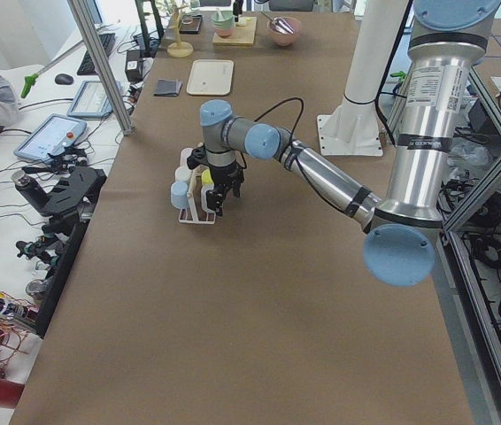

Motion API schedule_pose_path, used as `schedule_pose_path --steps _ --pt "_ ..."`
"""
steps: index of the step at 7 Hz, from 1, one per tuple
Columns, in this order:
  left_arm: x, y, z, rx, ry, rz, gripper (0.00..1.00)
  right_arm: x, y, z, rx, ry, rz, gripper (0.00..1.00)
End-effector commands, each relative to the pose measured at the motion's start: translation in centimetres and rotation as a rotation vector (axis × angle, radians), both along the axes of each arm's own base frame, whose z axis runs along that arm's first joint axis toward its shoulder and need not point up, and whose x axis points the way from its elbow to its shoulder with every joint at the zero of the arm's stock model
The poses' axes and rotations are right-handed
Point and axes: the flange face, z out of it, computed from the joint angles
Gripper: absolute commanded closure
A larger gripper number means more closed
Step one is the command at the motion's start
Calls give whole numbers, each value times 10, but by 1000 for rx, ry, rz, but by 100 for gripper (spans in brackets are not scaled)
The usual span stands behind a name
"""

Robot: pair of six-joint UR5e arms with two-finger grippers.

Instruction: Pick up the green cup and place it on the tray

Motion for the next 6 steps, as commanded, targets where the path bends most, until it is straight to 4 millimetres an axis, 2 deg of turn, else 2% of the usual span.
schedule_pose_path --steps 1,2,3,4,5,6 --pt "40 -12 -85 -4 -23 50 2 -55 -18 -18 75 23 3 0" --pt "43 -14 -98 10 -10 55 2 -82 -32 -39 69 14 16 1" --pt "60 -26 -121 29 -2 67 2 -114 -48 -58 58 7 31 1" --pt "92 -38 -138 20 -19 101 2 -136 -72 -76 82 0 17 1" --pt "130 -30 -151 41 -45 155 2 -156 -87 -87 104 5 0 1" --pt "185 0 -173 93 -106 242 2 -166 -98 -73 167 -8 -2 1"
